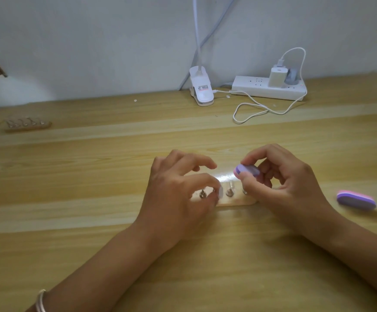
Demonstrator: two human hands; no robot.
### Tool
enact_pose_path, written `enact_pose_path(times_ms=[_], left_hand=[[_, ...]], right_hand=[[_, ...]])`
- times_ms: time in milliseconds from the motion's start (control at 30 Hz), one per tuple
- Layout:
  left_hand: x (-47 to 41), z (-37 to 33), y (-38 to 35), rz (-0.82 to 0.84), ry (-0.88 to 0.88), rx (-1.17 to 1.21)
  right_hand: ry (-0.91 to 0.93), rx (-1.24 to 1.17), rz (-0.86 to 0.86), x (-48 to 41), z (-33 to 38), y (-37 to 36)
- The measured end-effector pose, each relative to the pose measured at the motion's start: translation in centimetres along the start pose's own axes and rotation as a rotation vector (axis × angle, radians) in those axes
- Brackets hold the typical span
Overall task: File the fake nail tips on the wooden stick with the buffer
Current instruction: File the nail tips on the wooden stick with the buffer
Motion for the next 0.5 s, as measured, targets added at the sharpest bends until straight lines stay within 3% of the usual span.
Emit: enact_pose_path(times_ms=[267, 500], left_hand=[[1.2, -0.4, 1.7, -0.071, 0.060, 0.410], [1.9, -1.0, -0.3, 0.058, 0.098, 0.661]], right_hand=[[0.008, -0.086, -0.044, 0.4, 0.6, 1.0], [0.017, -0.103, -0.068, 0.4, 1.0, 1.7]])
Point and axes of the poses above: each hand's wrist, its own x-axis away from the middle knuckle, its own y-axis out of the back of the hand, z = x × y, the point moved 8 cm from there along -x, towards the middle knuckle, and after that the axes turned 7 degrees about -y, right-handed, at the moved point
